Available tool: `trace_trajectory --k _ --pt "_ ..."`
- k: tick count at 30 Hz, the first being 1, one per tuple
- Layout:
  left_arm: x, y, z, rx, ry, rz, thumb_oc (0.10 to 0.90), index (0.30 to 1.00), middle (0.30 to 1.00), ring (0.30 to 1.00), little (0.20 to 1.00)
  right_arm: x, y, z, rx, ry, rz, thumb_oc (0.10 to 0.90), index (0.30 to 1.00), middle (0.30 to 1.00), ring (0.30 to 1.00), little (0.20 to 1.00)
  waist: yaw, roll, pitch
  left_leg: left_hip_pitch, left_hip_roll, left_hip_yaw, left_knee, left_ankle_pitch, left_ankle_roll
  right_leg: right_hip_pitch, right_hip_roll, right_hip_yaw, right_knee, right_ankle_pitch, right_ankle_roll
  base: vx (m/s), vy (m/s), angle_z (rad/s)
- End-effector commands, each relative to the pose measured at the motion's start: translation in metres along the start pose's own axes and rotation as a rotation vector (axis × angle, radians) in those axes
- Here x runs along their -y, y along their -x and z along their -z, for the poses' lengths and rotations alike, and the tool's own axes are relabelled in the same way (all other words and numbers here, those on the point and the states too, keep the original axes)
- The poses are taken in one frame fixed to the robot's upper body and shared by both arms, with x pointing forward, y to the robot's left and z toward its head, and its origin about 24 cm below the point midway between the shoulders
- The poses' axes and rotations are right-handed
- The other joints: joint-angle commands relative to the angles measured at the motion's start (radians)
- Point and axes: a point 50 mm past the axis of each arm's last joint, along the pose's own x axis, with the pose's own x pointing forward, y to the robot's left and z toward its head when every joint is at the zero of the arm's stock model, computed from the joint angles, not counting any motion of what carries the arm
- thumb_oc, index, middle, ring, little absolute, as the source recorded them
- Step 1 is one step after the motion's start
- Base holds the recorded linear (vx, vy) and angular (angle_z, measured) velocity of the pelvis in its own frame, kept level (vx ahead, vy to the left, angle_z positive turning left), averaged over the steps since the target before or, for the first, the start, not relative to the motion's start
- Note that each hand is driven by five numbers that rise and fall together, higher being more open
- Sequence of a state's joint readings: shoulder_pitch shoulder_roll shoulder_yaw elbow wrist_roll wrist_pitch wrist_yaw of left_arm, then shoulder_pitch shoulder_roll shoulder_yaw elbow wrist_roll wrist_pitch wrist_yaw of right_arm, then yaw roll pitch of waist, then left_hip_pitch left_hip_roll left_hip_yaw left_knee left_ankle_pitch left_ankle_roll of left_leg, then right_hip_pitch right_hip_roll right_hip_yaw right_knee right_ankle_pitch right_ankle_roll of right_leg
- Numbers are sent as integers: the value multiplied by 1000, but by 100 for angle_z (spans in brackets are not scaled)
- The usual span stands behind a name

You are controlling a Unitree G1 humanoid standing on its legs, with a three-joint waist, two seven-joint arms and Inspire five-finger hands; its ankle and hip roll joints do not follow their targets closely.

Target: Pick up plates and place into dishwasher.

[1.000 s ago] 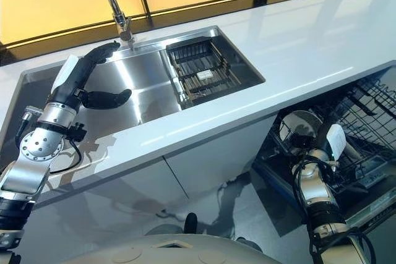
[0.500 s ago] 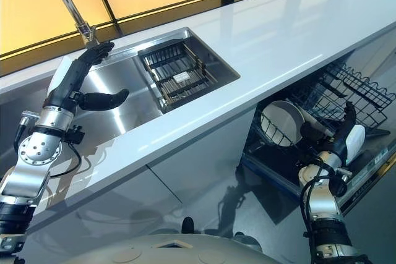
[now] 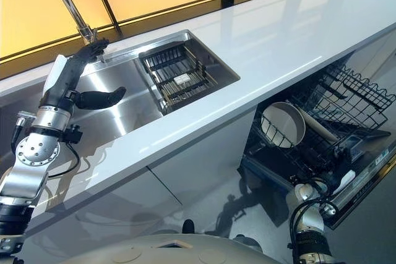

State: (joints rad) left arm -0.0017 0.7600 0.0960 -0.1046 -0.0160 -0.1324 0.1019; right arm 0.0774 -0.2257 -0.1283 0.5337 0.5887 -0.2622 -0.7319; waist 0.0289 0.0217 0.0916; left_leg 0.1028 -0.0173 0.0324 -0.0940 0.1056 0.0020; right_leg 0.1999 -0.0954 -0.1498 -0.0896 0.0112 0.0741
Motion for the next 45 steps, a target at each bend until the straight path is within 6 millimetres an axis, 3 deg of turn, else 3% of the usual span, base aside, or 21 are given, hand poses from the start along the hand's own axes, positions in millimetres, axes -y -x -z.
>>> trace_trajectory --k 1,8,14,23,28,31,35,38,45 --pt "-45 -20 -29 159 -89 -202 800 900 900 900 900 -17 -8 -39 138 -258 -58 800 900 900 900 900 22 11 -56 41 -10 41 16 -147 -5 -72 13 -46 51 -30 34 62 1 5" --pt "-47 -21 -26 128 -86 -201 800 900 900 900 900 -1 -12 -5 -63 -542 79 800 900 900 900 900 45 23 -59 37 -15 18 19 -146 -4 -69 5 -67 62 -39 31 61 7 7" --pt "-40 -19 -25 112 -83 -176 800 900 900 900 900 -24 0 -3 -62 -585 -74 800 900 900 900 900 70 32 -53 32 -22 -10 24 -144 0 -66 -4 -84 68 -43 27 75 28 12" --pt "-36 -11 -20 92 -63 -162 800 900 900 900 900 -66 17 -31 87 -485 -501 800 900 900 900 900 99 39 -36 16 -31 -34 36 -142 3 -70 -20 -114 71 -43 27 64 46 10" --pt "-29 -10 -18 88 -45 -144 800 900 900 900 900 -102 34 -61 217 -366 -734 800 900 900 900 900 125 36 -28 10 -37 -50 45 -142 6 -68 -26 -130 70 -43 26 70 45 3" --pt "-23 -11 -18 88 -33 -136 800 900 900 900 900 -121 47 -77 301 -300 -806 800 900 900 900 900 144 31 -24 8 -41 -58 52 -144 10 -64 -29 -137 69 -41 25 73 31 2" --pt "-21 -13 -16 84 -26 -120 800 900 900 900 900 -136 52 -90 305 -342 -796 800 900 900 900 900 161 27 -22 8 -44 -64 57 -145 12 -59 -31 -143 73 -42 23 62 17 7" --pt "-19 -14 -17 86 -16 -110 800 900 900 900 900 -145 59 -93 311 -345 -817 800 900 900 900 900 172 26 -22 10 -45 -72 58 -146 15 -55 -32 -148 74 -43 22 56 20 12" --pt "-17 -12 -16 90 -4 -89 800 900 900 900 900 -148 68 -73 245 -312 -888 800 900 900 900 900 184 23 -24 12 -47 -77 62 -147 17 -48 -36 -159 76 -42 22 23 8 9"
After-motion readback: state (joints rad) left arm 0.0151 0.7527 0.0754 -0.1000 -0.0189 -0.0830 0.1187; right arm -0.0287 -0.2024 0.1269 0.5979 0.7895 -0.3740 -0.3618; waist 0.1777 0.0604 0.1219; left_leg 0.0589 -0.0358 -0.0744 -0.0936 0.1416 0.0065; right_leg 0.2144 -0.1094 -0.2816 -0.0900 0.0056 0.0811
